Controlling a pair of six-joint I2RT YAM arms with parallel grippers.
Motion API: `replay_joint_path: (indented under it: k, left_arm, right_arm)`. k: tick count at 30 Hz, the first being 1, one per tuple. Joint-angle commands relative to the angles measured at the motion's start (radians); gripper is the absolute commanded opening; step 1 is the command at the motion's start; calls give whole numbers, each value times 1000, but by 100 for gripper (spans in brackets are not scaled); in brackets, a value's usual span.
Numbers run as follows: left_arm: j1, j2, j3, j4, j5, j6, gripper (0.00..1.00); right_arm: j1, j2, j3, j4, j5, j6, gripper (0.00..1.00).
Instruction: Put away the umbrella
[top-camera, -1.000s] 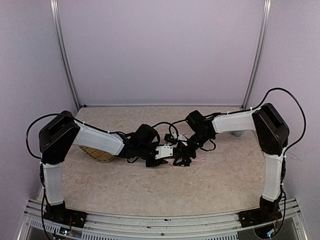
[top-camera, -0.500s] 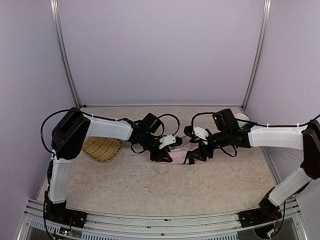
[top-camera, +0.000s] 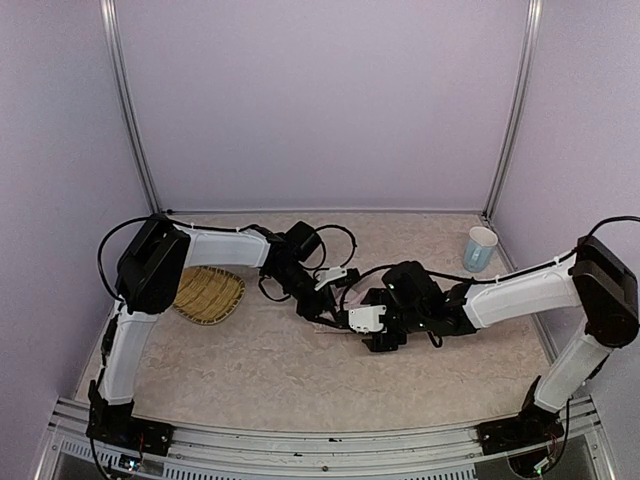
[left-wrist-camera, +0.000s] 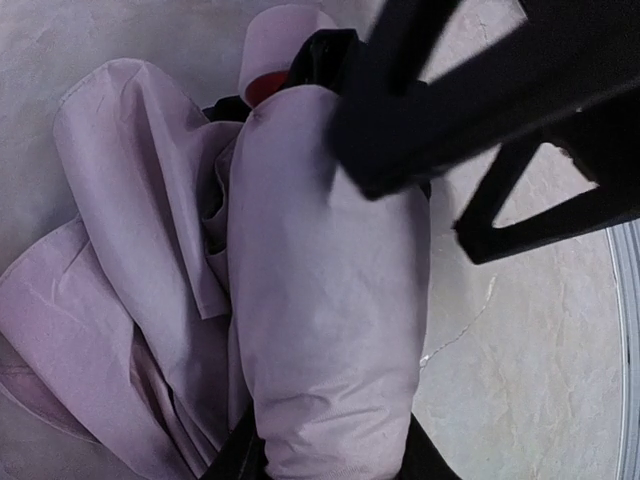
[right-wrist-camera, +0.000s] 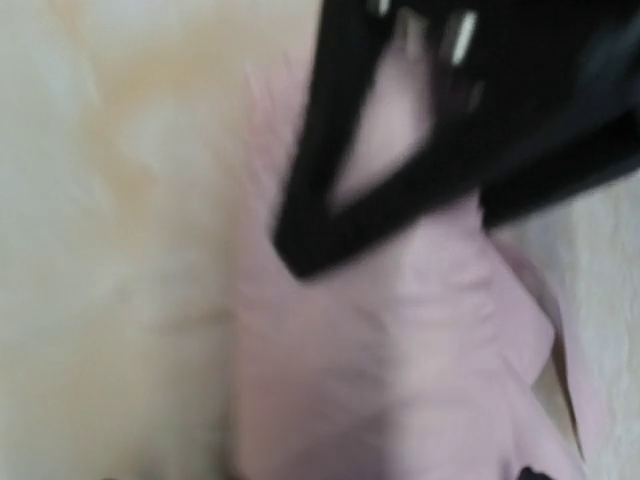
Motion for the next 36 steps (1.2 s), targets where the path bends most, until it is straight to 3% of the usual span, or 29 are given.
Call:
replay_joint_path:
  k: [1, 5, 15, 16, 19, 24, 26, 32, 36]
  left_arm:
    - [-14, 143, -74, -341, -55, -27, 13]
    - [-14, 148, -71, -363, -47, -8, 13]
    - [-6, 179, -31, -396, -16, 21, 15]
    - [-5, 178, -29, -396, -10, 28, 16]
    - [6, 132, -44, -319, 5, -8, 38]
    - [55, -55, -200, 43, 22, -155, 53]
    - [81, -162, -310, 245, 27, -230, 63]
    - [148, -510, -776, 967, -17, -399, 66]
    - [127, -680, -978, 1170, -79, -275, 63]
  right_arm:
    - [1, 91, 90, 8, 112, -78, 85]
    - [7, 152, 133, -20, 105, -94, 82]
    - [25, 262, 175, -170, 111, -78, 61]
    - [24, 268, 182, -188, 108, -69, 56]
    - [24, 274, 196, -232, 92, -46, 40]
    - [24, 261, 193, -278, 35, -23, 29]
    - [23, 263, 196, -306, -12, -9, 27]
    - [10, 276, 216, -418, -122, 35, 24]
    - [-35, 322, 296, -586, -289, 82, 25]
